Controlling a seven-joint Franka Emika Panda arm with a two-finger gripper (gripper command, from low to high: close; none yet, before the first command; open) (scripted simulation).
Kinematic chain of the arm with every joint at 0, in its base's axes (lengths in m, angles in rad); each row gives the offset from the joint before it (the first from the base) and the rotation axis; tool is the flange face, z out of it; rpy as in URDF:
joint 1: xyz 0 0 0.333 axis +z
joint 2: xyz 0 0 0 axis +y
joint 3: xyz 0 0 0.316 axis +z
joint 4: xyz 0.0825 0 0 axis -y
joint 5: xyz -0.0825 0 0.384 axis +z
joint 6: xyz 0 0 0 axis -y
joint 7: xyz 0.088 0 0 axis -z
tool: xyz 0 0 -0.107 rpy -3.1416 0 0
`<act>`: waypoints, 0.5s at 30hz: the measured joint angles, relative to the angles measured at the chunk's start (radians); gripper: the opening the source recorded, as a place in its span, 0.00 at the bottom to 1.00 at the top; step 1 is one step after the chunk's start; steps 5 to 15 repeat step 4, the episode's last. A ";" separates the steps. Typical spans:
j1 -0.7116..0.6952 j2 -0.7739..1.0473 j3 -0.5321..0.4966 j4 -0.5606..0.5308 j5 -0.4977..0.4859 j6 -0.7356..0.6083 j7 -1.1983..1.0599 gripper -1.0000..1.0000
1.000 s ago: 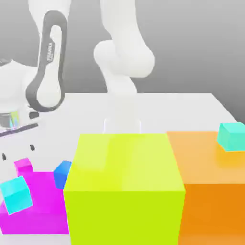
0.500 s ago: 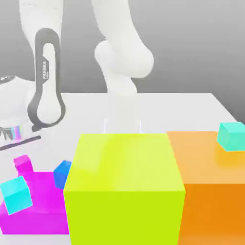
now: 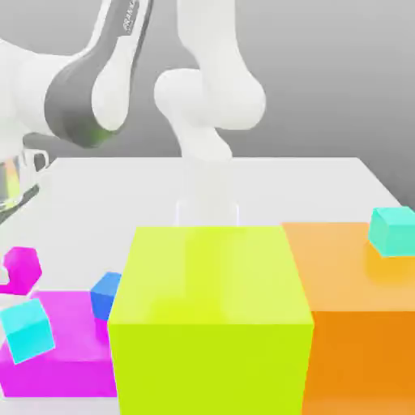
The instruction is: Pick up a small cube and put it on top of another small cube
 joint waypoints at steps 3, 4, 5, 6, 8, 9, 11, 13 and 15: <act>0.000 0.029 -0.001 -0.006 -0.002 0.035 0.000 1.00; 0.000 0.029 -0.001 -0.006 -0.002 0.035 0.000 1.00; 0.000 0.029 -0.001 -0.006 -0.002 0.035 0.000 1.00; 0.000 0.029 -0.001 -0.006 -0.002 0.035 0.000 1.00; 0.000 0.029 -0.001 -0.006 -0.002 0.035 0.000 1.00; 0.000 0.029 -0.001 -0.006 -0.002 0.035 0.000 1.00; 0.000 0.029 -0.001 -0.006 -0.002 0.035 0.000 1.00; 0.000 0.029 -0.001 -0.006 -0.002 0.035 0.000 1.00; 0.000 0.029 -0.001 -0.006 -0.002 0.035 0.000 1.00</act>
